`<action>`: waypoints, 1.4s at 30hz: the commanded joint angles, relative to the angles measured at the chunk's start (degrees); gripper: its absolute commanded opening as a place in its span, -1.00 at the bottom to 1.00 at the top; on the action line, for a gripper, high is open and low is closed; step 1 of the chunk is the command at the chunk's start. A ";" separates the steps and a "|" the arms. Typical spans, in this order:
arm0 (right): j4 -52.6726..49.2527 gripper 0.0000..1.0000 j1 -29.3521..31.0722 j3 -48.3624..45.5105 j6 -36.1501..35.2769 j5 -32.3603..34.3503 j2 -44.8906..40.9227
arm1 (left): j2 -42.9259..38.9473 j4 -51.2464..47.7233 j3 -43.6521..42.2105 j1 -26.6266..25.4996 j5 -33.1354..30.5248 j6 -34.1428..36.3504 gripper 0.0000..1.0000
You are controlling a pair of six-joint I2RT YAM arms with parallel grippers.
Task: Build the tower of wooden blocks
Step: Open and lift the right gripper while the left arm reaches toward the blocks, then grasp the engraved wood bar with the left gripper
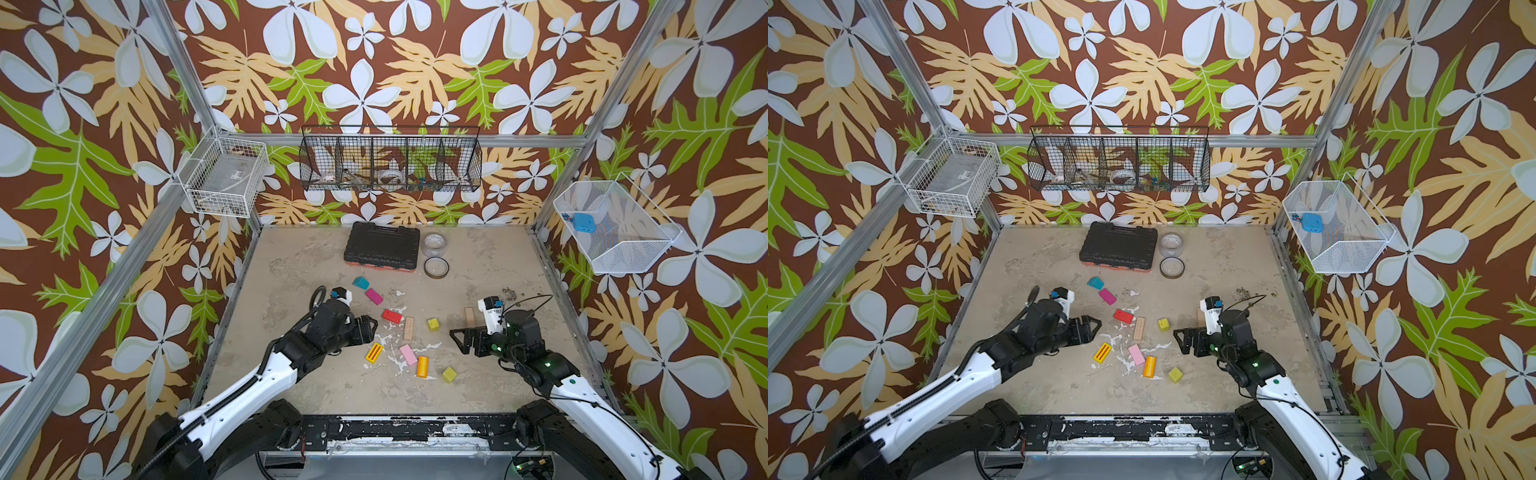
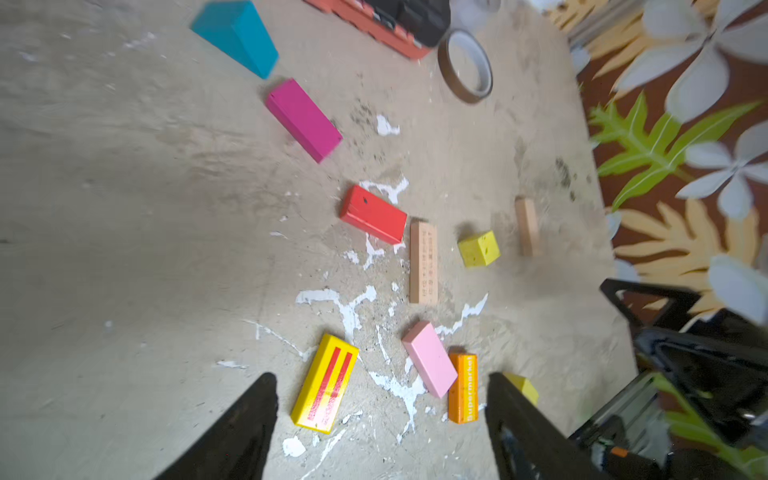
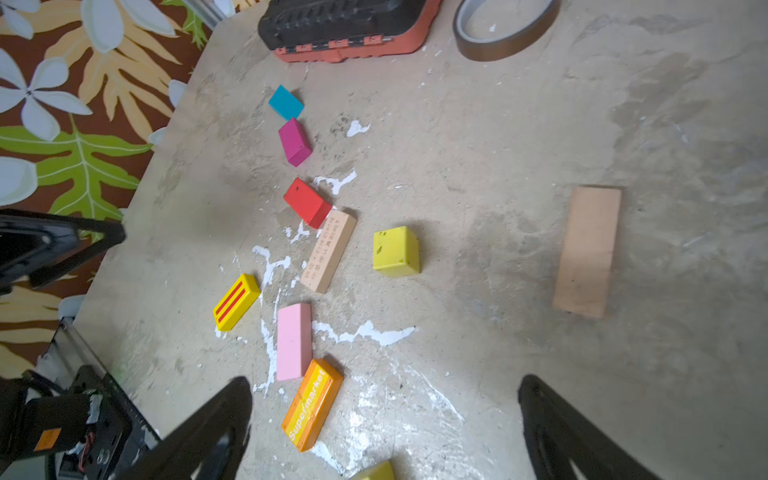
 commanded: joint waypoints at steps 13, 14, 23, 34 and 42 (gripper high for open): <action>-6.64 1.00 4.33 21.90 13.01 -12.18 1.53 | 21.40 8.53 5.68 -6.94 -1.87 4.34 0.29; -6.32 1.00 4.59 22.76 13.51 -12.17 1.95 | 22.87 8.45 6.60 -7.04 -1.22 4.44 0.27; -5.67 1.00 5.14 28.55 15.21 -15.56 2.96 | 30.86 6.68 13.46 -9.52 -1.96 4.22 0.18; -6.52 1.00 3.39 24.35 13.95 -13.41 4.98 | 35.22 5.50 15.99 -10.46 -2.71 4.35 0.12; -6.98 1.00 3.20 13.88 6.43 -2.28 2.62 | 36.60 4.32 16.61 -10.78 -5.39 3.82 0.09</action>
